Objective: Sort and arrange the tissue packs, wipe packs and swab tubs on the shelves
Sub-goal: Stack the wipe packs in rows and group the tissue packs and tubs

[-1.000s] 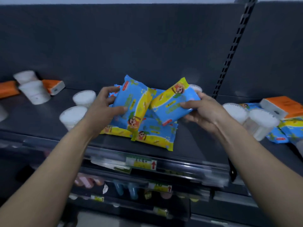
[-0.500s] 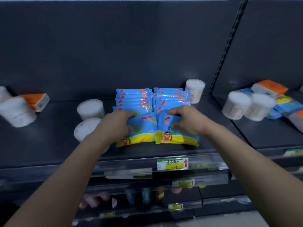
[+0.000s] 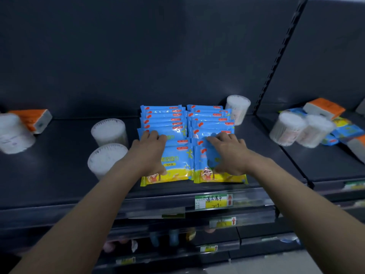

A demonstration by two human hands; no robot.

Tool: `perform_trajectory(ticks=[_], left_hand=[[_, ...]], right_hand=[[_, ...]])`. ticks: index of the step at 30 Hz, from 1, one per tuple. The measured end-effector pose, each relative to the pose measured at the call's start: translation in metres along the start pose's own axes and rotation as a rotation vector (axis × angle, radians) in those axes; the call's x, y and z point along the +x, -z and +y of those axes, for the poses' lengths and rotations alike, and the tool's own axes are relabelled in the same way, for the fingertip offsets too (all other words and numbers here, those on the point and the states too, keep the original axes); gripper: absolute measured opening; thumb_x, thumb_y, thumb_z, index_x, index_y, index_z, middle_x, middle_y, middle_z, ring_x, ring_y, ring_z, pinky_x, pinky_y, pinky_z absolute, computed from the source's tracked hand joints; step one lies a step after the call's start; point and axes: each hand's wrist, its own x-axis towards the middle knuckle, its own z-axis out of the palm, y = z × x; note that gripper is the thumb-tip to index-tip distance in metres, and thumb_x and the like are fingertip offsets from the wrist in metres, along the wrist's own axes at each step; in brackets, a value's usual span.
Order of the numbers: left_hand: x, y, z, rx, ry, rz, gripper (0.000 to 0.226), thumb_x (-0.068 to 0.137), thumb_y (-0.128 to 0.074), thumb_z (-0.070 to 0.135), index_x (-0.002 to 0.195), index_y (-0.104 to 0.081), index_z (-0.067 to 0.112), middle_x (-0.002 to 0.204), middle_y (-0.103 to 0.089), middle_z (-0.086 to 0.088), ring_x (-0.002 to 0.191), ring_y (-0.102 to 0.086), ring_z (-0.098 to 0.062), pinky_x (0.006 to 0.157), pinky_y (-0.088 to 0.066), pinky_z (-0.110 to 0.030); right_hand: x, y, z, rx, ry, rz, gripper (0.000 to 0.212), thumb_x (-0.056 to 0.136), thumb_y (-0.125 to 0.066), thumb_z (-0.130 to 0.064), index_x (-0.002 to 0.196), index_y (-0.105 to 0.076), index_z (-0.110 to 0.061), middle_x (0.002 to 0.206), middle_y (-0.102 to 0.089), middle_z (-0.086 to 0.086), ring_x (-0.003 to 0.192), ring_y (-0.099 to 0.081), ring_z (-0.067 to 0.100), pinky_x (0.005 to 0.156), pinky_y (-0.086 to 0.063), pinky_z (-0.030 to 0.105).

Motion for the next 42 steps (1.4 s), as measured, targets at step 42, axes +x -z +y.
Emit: perform_trajectory(ticks=[42], left_hand=[[0.032, -0.016, -0.007, -0.465, 0.258, 0.335, 0.091, 0.078, -0.070, 0.014, 0.146, -0.010, 0.006, 0.142, -0.012, -0.014, 0.103, -0.052, -0.042, 0.084, -0.045, -0.042]], right_hand=[[0.033, -0.031, 0.018, 0.529, -0.224, 0.440, 0.119, 0.069, -0.082, -0.024, 0.149, 0.007, -0.023, 0.147, -0.003, 0.010, 0.115, -0.050, 0.033, 0.090, -0.046, 0.036]])
